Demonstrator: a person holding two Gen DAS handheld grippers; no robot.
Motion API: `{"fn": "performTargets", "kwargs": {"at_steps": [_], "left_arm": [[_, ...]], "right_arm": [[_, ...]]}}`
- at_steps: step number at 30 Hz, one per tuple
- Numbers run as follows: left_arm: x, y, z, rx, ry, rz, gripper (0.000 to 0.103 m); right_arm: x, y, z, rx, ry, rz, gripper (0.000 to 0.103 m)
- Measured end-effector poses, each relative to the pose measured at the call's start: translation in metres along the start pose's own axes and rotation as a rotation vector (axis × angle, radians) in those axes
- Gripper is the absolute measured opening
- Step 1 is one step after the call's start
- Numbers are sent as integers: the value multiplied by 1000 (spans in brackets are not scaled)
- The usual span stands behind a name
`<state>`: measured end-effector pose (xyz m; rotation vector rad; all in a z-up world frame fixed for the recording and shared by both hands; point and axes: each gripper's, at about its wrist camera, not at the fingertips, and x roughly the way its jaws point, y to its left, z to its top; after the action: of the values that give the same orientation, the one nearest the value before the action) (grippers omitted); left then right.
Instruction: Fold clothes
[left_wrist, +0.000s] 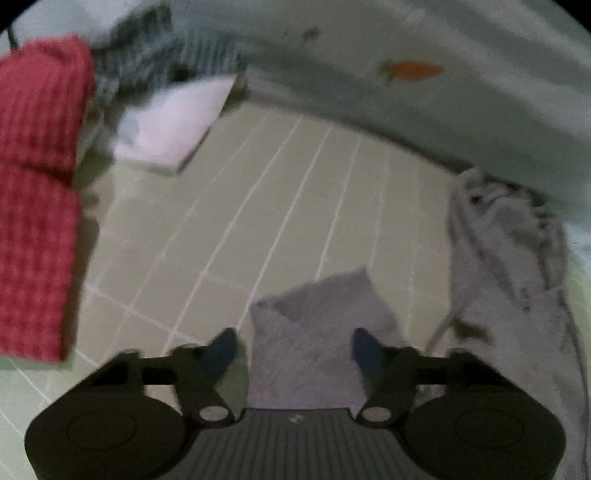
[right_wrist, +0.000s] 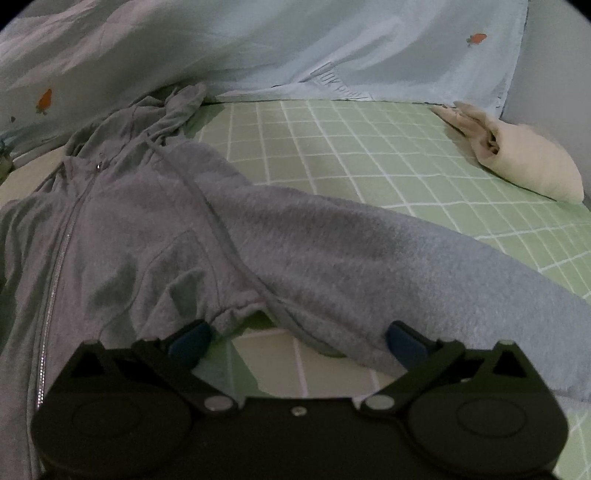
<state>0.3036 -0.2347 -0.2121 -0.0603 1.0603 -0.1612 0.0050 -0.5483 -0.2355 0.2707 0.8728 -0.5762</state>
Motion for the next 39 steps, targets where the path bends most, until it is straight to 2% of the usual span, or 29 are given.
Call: {"fn": "performTargets", "kwargs": {"at_steps": [1,2,3,6,10,12,15,20,24,29,33,36,39], "left_arm": [[-1,-1,-1,11,-24,6,45],[-2,-1,-2,20,-30,3,20],[-4,1,-3,15,-33,3,10],[-22,12,-6,-31,-70,-22,7],[-79,21,-20,-20,-185,20,7],[-114,27,-33,-15,-249,60,6],[-166,37,-54,-29,-336,154,6],[-230,63,-87,-61,-437,264,6],[-254,87,-104,-97,-441,312,6],[-264,125,-113,-136,-427,363,6],[-258,167,-113,-154,-386,386,6],[-247,205,-111,-198,-326,381,6],[-232,245,-116,-249,-266,353,7]], "right_arm": [[-1,1,-1,5,-3,-6,103],[-1,2,-1,10,-6,-11,103],[-2,2,-3,13,-11,-16,103],[-4,3,-10,17,-54,-29,103],[-6,1,-23,15,-140,-16,103],[-6,0,-28,14,-176,-9,103],[-6,-1,-27,15,-181,-5,103],[-7,-1,-28,16,-187,-5,103],[-7,0,-28,13,-187,-8,103],[-11,5,-27,-15,-177,-38,103],[-23,23,-16,-100,-91,-112,103],[-54,31,-17,-24,-125,-113,103],[-83,57,-31,27,-150,-75,103]]}}
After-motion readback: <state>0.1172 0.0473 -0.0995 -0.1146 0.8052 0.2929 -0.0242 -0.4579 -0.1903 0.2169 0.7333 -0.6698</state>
